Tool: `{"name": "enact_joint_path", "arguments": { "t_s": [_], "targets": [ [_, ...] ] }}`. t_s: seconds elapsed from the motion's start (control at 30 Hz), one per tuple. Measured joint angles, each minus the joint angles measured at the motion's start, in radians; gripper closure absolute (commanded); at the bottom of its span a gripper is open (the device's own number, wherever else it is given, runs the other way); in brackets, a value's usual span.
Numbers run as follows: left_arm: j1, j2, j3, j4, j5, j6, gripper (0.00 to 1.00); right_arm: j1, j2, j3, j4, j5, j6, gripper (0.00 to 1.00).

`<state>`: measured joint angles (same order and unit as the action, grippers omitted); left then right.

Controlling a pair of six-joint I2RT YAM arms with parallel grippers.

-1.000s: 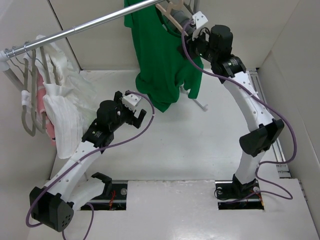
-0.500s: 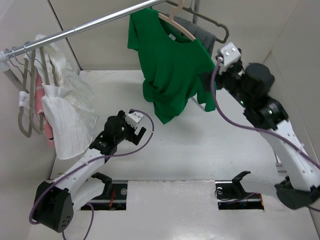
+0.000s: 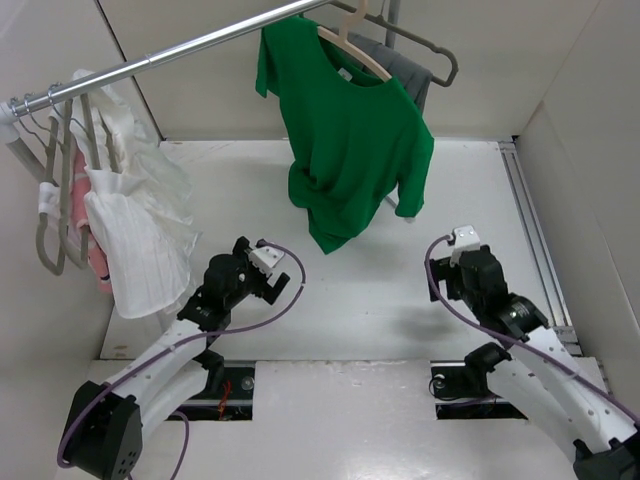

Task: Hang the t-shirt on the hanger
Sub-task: Hang the hanger with tshirt onto the clothesline

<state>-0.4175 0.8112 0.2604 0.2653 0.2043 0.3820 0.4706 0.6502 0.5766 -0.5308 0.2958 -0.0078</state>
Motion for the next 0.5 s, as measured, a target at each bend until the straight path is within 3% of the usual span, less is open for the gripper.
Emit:
{"name": "enact_joint_path", "arguments": {
  "t_s": [0.27, 0.5],
  "targets": [
    [0.003, -0.041, -0.027, 0.035, 0.039, 0.014, 0.00, -0.013, -0.218, -0.083, -0.011, 0.030, 0.126, 0.00],
    [0.045, -0.077, -0.031, 0.045, 0.063, 0.024, 0.00, -0.013, -0.270, -0.105, -0.002, 0.023, 0.146, 0.00]
  ]
}}
